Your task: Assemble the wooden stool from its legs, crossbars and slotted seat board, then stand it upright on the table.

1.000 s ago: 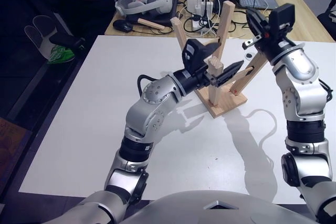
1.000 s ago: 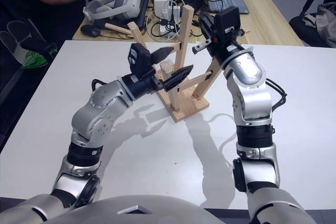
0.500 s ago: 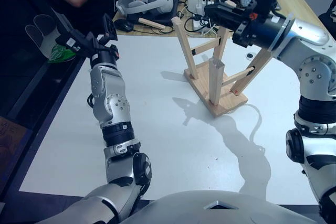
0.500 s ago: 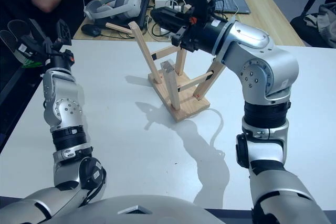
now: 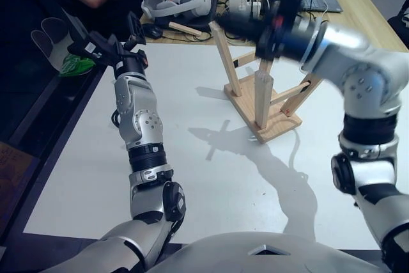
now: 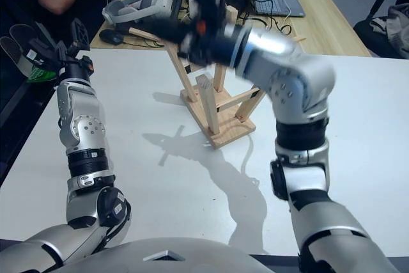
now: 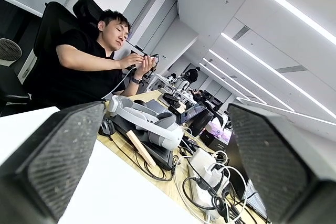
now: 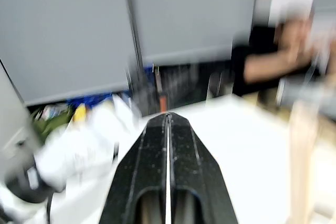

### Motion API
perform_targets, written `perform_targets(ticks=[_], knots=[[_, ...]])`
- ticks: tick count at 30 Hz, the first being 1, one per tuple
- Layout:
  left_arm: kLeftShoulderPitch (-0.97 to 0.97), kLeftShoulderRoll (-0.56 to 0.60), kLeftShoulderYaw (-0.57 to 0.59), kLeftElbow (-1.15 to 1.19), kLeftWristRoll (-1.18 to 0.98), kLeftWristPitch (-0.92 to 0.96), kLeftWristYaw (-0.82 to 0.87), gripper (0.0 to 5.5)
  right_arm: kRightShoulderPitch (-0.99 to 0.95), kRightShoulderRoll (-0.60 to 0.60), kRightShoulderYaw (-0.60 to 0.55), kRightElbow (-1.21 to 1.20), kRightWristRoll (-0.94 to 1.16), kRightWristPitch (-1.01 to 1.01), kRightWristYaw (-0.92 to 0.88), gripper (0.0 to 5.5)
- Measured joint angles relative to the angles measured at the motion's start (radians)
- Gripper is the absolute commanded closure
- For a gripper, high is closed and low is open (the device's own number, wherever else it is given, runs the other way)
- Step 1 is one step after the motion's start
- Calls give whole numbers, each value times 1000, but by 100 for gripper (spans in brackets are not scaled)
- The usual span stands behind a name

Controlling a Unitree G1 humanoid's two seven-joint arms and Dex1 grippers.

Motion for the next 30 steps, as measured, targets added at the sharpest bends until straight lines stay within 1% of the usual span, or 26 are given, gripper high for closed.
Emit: perform_targets(ticks=[3,7,11,13,15,18,22,25,30], knots=[[0,0,-5,-3,-6,15,0,119,33,-17,25,-30,-31,-29,-26,550],[0,1,-6,-11,-19,33,0,119,34,16,28,-16,-57,-47,-87,550],[0,5,-11,-7,-20,35,-14,119,21,66,-17,5,-72,-91,-155,550],[0,6,-11,3,-20,35,-22,119,-12,67,-50,23,-108,-109,-198,550],[-1,6,-13,9,-20,34,-28,119,-91,42,-95,32,-164,-174,-238,550],[-2,6,-13,11,-19,31,-29,119,-194,-34,-155,75,-293,-265,-326,550],[-2,6,-15,10,-19,31,-35,119,-214,-112,-220,206,-457,-297,-492,550],[-1,6,-17,8,-20,31,-40,119,-203,-128,-270,242,-519,-319,-582,550],[-1,6,-18,7,-20,32,-43,119,-215,-132,-298,300,-549,-398,-611,550]])
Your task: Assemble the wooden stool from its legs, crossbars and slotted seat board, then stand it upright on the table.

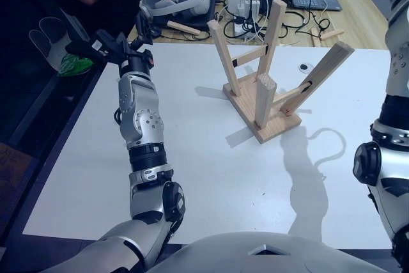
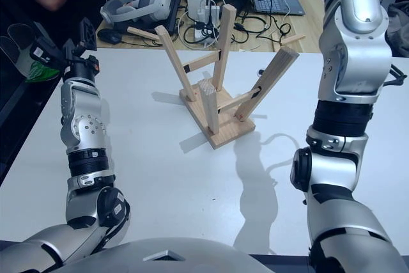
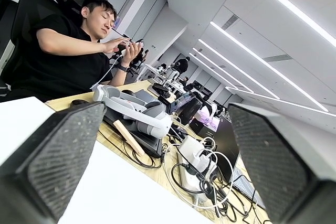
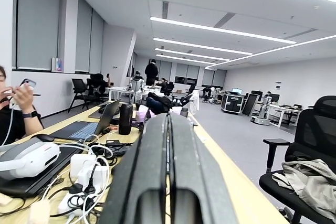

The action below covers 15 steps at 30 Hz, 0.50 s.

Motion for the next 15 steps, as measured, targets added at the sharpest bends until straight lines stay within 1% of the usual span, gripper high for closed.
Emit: perform_targets(ticks=[2,3,5,6,7,9,11,15], knots=[[0,0,0,0,0,1,0,119,-5,1,-12,12,15,11,16,550],[0,0,0,0,0,3,0,119,-1,15,-36,15,44,54,17,550],[0,0,-1,-1,0,9,1,119,59,83,-98,11,114,184,-10,550],[0,1,-1,-4,0,13,4,119,117,121,-115,-7,140,273,-30,550],[1,1,0,-7,0,19,5,119,162,143,-122,-47,152,309,-40,550],[1,2,-1,-10,-1,28,7,119,200,159,-115,-123,167,388,-49,550],[1,2,0,-17,-1,38,9,119,213,172,-96,-161,170,425,-50,550],[1,4,1,-18,-3,42,9,119,211,170,-59,-174,149,415,-48,550]])
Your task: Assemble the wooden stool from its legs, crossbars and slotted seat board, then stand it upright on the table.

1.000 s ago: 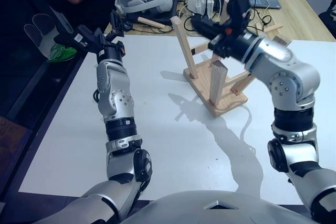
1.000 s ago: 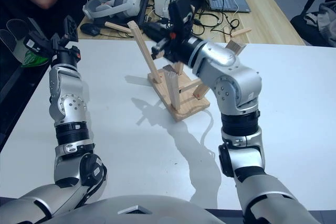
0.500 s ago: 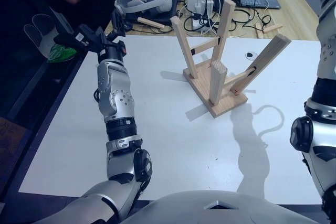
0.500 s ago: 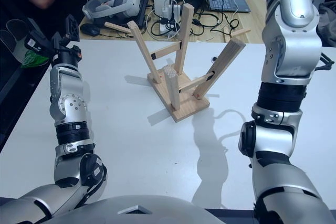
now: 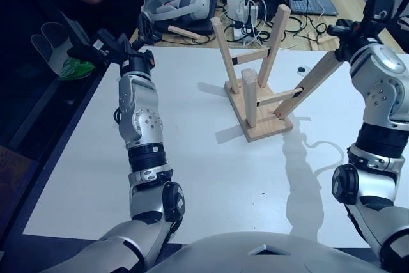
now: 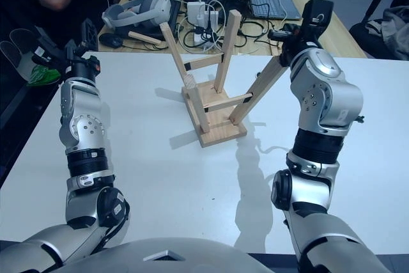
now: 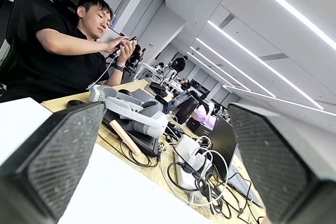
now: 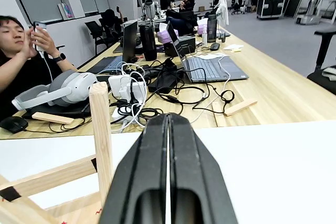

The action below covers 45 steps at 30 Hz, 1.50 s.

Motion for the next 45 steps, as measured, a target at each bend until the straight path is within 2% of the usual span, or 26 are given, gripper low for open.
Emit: perform_targets(ticks=[4,8,10,12,16,20,23,27,31,35,38,45], knots=[[0,3,2,0,-9,3,-5,119,0,-27,93,-14,-85,-107,17,550],[0,9,2,6,-9,2,-9,119,-58,-134,318,-114,-240,-346,158,550],[-1,9,-1,14,-9,-3,-11,119,-108,-112,397,-169,-232,-394,247,550],[-2,10,-3,26,-7,-10,-14,119,-113,-49,435,-191,-148,-360,328,550],[-13,9,-8,60,-1,-51,-25,119,-111,105,460,-207,128,-169,488,550],[-16,9,-21,85,22,-95,-27,119,-113,147,474,-170,245,-98,595,550],[-22,9,-27,97,26,-114,-32,119,-115,160,485,-112,256,-42,603,550],[-31,9,-33,109,26,-120,-38,119,-71,156,584,-85,196,24,550,550],[-32,10,-35,117,26,-122,-43,119,-39,94,660,-179,-3,25,380,550],[-32,11,-34,116,23,-122,-46,119,74,-37,644,-321,-196,28,222,550],[-32,12,-34,115,22,-122,-47,119,197,-124,603,-370,-285,7,171,550],[-28,14,-30,104,22,-121,-44,119,354,-210,380,-306,-328,-130,161,550]])
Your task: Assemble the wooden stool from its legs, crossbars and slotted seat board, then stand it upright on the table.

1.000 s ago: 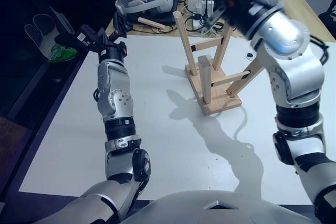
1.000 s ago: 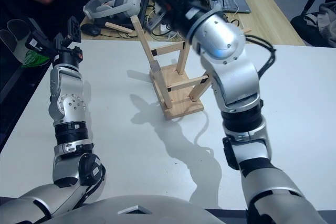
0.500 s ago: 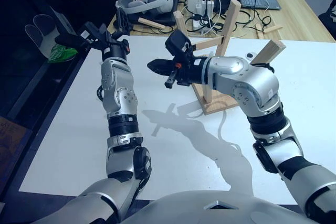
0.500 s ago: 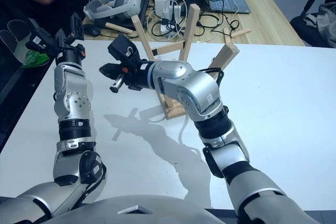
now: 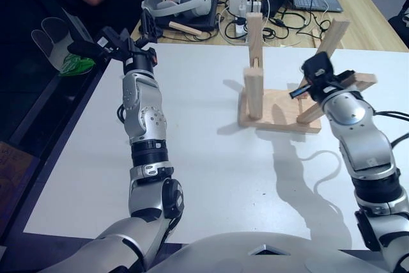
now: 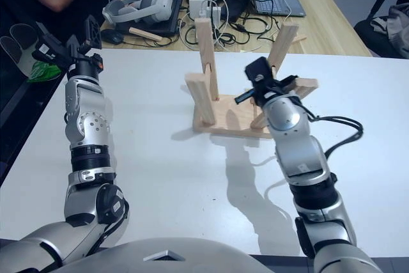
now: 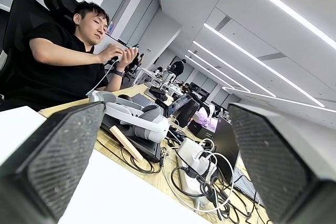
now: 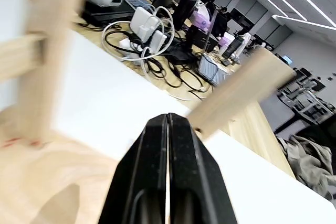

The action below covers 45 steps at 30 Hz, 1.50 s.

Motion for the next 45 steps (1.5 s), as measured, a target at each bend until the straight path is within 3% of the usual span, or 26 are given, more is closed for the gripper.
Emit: perform_targets(ticks=[3,7,9,11,16,19,22,26,34,39,45], knots=[[12,6,-4,-28,10,18,20,119,-21,64,-98,-17,133,-207,83,550],[51,27,-61,-128,105,114,80,119,-272,122,-216,-84,232,-294,65,550],[103,67,-182,-246,201,250,85,159,-454,73,-274,-27,196,-309,11,550],[149,103,-288,-348,235,397,54,183,-507,-21,-338,57,134,-358,-17,550],[297,198,-532,-594,167,879,-97,251,-252,-214,-535,462,-2,-593,-84,550],[334,249,-586,-658,179,1002,-108,310,-13,-221,-603,629,-10,-691,-92,550],[359,260,-631,-684,177,1056,-149,361,193,-190,-560,690,1,-764,20,550],[415,237,-661,-609,181,1028,-177,418,344,-97,-418,765,43,-763,217,550],[430,198,-750,-479,228,921,-232,543,244,-79,-254,939,30,-863,368,550],[418,163,-757,-439,253,890,-235,547,155,-89,-210,1052,29,-900,428,550],[420,143,-737,-432,259,893,-228,547,156,-105,-189,1021,96,-868,589,550]])
